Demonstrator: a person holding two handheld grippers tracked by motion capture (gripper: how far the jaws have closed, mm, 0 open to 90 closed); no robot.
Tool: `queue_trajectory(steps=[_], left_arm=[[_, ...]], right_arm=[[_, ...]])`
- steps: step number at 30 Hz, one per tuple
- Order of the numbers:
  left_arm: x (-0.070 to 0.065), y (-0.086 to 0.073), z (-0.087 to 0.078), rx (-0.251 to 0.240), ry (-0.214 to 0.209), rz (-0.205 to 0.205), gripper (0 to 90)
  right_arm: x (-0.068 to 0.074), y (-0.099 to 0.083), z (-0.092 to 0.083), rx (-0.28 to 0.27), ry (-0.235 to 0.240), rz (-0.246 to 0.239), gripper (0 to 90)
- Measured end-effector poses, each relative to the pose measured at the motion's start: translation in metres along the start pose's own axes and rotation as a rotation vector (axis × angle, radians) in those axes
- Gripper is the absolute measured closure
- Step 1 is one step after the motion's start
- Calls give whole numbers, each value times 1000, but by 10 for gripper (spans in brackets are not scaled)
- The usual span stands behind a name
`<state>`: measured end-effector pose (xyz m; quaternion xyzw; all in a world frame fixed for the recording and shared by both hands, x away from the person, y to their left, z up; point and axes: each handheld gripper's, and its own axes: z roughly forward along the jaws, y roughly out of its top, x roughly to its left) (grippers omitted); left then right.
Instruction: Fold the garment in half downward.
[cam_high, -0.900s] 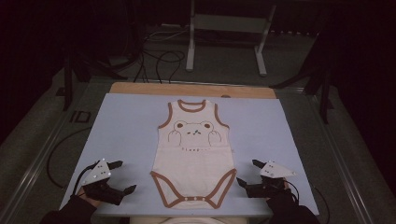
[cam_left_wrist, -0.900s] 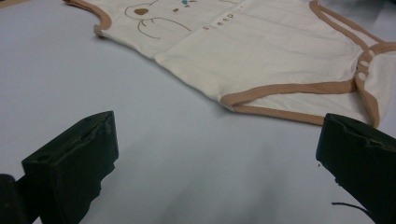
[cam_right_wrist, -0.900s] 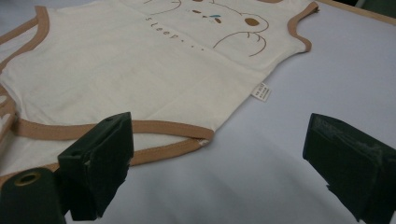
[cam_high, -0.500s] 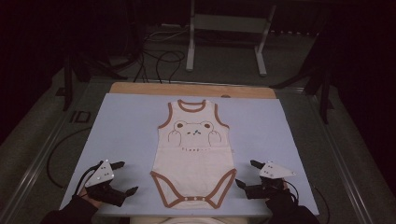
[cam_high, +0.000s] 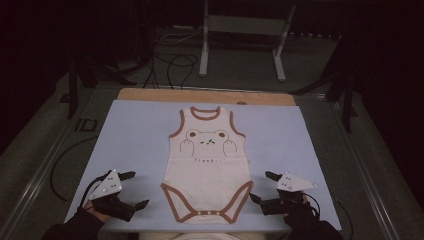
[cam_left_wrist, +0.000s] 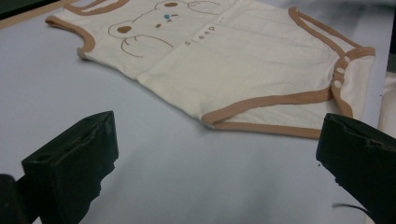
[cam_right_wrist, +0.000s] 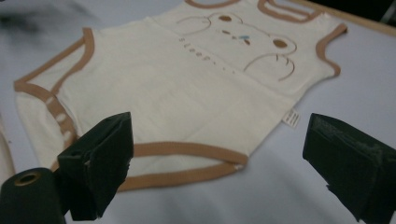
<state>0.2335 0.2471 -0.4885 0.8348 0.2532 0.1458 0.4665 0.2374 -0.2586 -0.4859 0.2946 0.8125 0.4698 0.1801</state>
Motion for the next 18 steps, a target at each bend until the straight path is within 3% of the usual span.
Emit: queue_trajectory(steps=[4, 9, 18], left_arm=[[1, 12, -1, 4, -11, 18, 0], [5, 28, -5, -8, -19, 22, 0], [11, 53, -11, -25, -18, 49, 0]], right_arm=[[3, 12, -5, -18, 18, -2, 87], [4, 31, -9, -13, 4, -31, 87], [-3, 63, -8, -26, 2, -75, 87]])
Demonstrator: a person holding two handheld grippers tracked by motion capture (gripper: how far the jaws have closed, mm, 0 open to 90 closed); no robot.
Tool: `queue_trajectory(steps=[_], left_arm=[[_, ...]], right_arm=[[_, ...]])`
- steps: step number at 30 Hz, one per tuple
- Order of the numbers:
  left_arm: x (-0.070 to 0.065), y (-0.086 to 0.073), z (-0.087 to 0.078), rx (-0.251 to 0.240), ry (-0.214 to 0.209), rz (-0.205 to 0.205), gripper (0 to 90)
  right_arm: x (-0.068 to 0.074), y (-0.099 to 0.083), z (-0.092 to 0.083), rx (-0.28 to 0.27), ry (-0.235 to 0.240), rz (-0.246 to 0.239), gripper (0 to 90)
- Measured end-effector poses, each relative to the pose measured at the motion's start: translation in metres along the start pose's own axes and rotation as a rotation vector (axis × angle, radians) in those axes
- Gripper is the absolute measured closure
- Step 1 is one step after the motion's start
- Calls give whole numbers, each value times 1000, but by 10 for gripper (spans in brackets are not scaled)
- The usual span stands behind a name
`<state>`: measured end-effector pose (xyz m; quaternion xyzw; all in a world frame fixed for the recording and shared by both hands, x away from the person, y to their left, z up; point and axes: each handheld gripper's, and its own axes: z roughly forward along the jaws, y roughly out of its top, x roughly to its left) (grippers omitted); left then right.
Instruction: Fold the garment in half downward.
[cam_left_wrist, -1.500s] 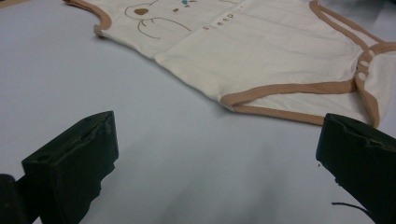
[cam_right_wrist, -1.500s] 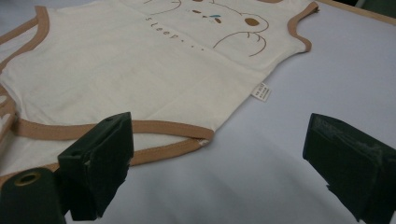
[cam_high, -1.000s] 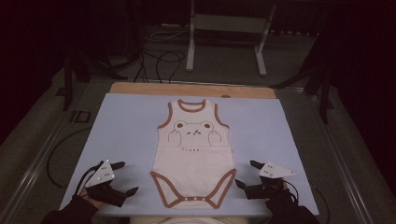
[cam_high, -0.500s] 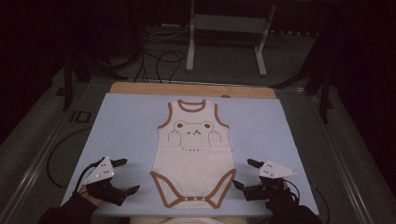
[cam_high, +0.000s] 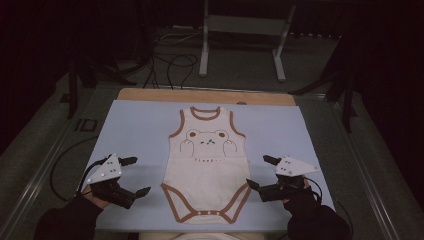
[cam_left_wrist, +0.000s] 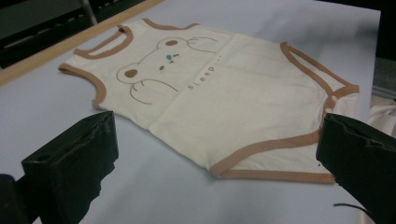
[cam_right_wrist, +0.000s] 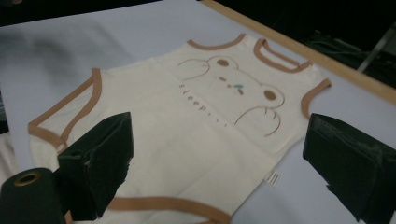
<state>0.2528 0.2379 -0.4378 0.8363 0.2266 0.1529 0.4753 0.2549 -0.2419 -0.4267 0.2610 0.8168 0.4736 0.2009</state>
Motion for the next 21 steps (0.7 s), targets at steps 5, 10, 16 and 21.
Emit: queue_trajectory(steps=[5, 10, 16, 21], left_arm=[[7, 10, 2, -5, -2, -6, 0], [15, 19, 7, -2, -5, -17, 0], [22, 29, 17, 10, -4, -14, 0], [30, 33, 26, 16, -2, -34, 0]], right_arm=[[-8, 17, 0, -11, -9, -9, 87], [-15, 29, 3, -19, -10, -3, 87], [-24, 40, 11, -21, -15, -10, 87], [-31, 42, 24, -12, -4, 6, 87]])
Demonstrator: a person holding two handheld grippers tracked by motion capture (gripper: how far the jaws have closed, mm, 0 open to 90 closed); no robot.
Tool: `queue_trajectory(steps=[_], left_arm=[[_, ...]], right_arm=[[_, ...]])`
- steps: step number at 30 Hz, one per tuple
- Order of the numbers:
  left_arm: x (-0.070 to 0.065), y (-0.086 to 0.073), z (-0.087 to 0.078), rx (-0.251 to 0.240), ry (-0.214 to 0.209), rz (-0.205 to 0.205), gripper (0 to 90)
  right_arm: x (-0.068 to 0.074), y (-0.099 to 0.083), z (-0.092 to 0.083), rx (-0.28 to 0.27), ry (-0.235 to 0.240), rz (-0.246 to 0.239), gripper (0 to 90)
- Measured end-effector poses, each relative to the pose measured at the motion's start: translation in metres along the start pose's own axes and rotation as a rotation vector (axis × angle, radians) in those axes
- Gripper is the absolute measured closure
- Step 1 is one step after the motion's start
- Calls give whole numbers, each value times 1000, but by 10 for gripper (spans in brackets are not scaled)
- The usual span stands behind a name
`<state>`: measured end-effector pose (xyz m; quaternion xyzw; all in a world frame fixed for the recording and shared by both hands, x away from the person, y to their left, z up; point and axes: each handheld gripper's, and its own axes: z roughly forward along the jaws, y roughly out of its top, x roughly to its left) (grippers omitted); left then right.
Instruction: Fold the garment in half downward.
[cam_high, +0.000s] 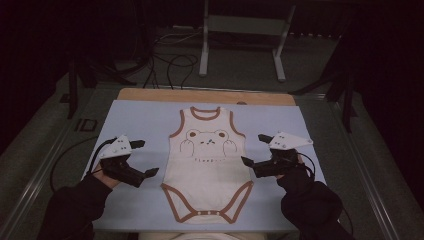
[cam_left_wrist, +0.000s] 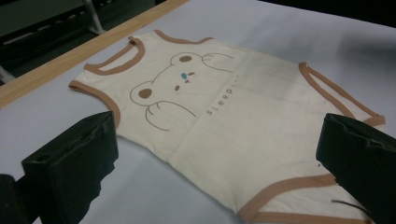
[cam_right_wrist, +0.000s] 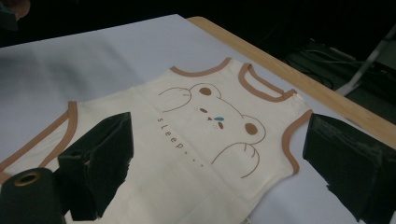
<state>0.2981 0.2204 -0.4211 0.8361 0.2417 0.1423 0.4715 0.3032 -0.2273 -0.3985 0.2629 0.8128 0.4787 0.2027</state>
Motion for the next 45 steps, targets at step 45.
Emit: queue_trajectory(steps=[45], left_arm=[[43, -17, 102, 170, 16, -160, 0]], right_arm=[[-47, -53, 85, 138, -33, 131, 88]])
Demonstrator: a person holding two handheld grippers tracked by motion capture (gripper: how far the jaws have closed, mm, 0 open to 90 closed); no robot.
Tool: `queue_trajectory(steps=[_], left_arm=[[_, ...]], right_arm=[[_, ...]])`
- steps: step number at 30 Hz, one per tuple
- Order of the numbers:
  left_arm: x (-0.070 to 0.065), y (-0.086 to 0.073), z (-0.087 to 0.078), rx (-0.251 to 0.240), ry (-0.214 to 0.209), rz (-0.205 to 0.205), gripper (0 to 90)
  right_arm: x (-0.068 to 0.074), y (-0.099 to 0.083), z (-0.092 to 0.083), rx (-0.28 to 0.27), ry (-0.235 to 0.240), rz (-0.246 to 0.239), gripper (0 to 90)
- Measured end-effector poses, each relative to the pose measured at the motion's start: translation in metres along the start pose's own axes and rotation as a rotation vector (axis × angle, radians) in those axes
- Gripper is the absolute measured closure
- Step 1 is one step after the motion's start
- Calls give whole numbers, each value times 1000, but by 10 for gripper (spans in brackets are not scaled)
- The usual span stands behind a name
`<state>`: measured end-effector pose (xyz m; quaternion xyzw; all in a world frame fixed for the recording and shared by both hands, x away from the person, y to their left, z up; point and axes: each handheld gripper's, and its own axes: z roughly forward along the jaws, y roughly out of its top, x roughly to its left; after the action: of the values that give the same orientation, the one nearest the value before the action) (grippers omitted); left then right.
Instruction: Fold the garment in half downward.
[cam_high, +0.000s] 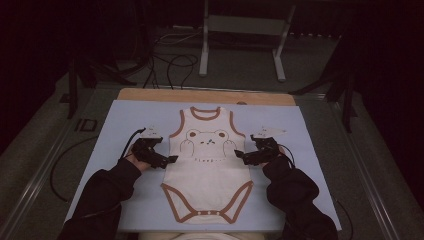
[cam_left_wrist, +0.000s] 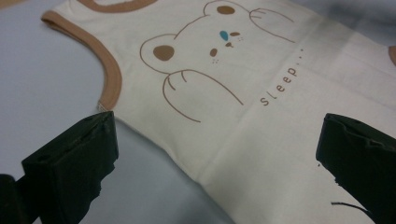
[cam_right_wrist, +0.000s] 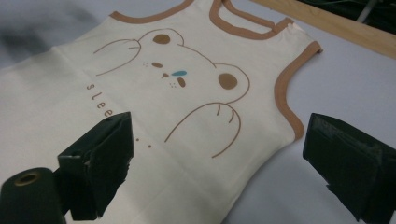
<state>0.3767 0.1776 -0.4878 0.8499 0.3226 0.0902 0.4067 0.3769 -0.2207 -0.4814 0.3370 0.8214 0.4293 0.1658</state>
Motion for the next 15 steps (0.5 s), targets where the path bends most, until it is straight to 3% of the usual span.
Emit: queue_trajectory(steps=[10, 15], left_arm=[[5, 0, 19, 67, 9, -47, 0], [7, 0, 25, 95, 66, -65, 0]], right_arm=[[-11, -9, 12, 65, -25, 51, 88], [-16, -12, 18, 89, -26, 83, 93]])
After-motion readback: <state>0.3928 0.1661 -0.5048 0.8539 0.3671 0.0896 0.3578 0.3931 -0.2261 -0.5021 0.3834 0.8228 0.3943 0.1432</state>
